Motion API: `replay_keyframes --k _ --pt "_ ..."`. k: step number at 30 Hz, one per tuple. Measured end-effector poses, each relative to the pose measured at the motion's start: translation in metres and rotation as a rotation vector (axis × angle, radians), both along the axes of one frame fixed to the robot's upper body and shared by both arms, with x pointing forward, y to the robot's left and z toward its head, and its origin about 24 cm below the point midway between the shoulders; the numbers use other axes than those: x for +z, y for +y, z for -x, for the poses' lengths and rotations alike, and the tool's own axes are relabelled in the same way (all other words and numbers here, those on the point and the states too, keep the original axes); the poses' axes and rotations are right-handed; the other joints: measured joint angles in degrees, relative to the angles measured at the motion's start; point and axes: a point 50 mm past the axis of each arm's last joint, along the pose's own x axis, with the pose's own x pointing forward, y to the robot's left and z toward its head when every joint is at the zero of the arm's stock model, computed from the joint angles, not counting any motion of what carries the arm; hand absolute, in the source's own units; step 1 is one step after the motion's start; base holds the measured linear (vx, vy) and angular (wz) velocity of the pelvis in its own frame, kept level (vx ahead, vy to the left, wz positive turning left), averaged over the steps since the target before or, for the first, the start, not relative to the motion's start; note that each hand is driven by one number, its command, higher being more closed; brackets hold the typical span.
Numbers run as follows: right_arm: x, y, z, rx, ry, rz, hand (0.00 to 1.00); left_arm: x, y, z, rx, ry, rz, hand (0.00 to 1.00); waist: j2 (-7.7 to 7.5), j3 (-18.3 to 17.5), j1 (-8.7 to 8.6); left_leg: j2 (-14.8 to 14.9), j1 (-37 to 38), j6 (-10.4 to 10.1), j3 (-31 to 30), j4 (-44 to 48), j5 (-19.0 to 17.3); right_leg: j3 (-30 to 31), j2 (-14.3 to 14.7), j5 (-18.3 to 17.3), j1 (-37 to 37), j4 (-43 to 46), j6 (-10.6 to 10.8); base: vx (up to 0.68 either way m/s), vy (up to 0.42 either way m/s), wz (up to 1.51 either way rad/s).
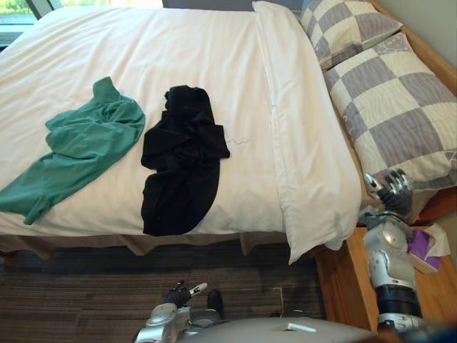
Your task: Tidy the bed and pick cloth on bed and put in laundry
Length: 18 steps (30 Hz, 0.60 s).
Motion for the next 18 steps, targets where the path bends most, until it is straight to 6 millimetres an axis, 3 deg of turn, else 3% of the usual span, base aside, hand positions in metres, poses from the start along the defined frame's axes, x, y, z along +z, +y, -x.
replay_keyframes --k 3,6,8,10,12,14,17,18 --pt "0.013 0.013 -0.010 0.126 -0.148 -0.145 1.00 0.001 -0.001 -0.002 -0.001 -0.001 -0.001 0.00 0.53 1.0 0.02 0.0 -0.8 0.4 -0.9 0.1 0.5 -0.5 0.0 0.0 -0.4 0.2 0.0 -0.03 -0.038 0.14" --pt "0.049 0.022 -0.027 0.233 -0.421 -0.315 1.00 0.006 -0.001 -0.017 -0.012 -0.045 -0.001 0.00 0.90 3.9 0.51 0.2 -4.7 0.9 -1.6 0.4 2.1 -0.6 0.1 0.1 -4.7 1.8 -0.3 -0.06 -0.023 0.16" --pt "0.100 0.025 -0.045 0.297 -0.692 -0.387 1.00 0.015 -0.003 -0.042 -0.028 -0.109 0.000 0.00 1.37 8.7 0.59 -0.2 -9.1 1.7 -2.1 0.7 3.4 -0.7 0.0 -0.4 -9.2 3.3 -1.3 -0.14 -0.004 0.21" --pt "0.137 0.024 -0.049 0.337 -0.862 -0.397 1.00 0.023 -0.006 -0.064 -0.027 -0.173 0.012 0.00 1.84 12.8 0.93 -0.7 -12.9 1.8 -2.5 2.5 3.5 -0.9 -0.3 -1.2 -12.0 3.9 -2.1 -0.12 -0.003 0.25" --pt "0.161 0.024 -0.050 0.365 -0.973 -0.406 1.00 0.030 -0.009 -0.078 -0.030 -0.220 0.020 0.00 2.88 16.4 1.74 -0.8 -15.2 1.8 -2.6 3.5 3.5 -1.0 -0.4 -1.6 -14.6 5.6 -2.0 -0.11 -0.003 0.17" --pt "0.172 0.022 -0.044 0.384 -1.065 -0.433 1.00 0.033 -0.012 -0.084 -0.023 -0.255 0.030 0.00 3.92 17.4 2.09 -1.4 -18.4 1.8 -2.5 4.2 3.5 -1.7 -1.1 -3.3 -18.6 9.0 -1.7 -0.05 -0.007 0.30" --pt "0.186 0.021 -0.032 0.408 -1.186 -0.475 1.00 0.038 -0.019 -0.094 0.013 -0.318 0.051 0.00 4.26 17.7 2.22 -2.4 -24.9 2.6 -1.7 6.4 4.3 -2.1 -2.7 -6.1 -26.7 15.4 -1.3 0.06 0.001 0.29" --pt "0.195 0.019 -0.023 0.407 -1.259 -0.474 1.00 0.045 -0.026 -0.106 0.027 -0.367 0.070 0.00 4.70 18.9 2.24 -2.6 -27.3 3.1 -1.7 8.1 4.5 -2.7 -3.1 -6.7 -28.9 16.9 -1.2 0.09 0.004 0.24"
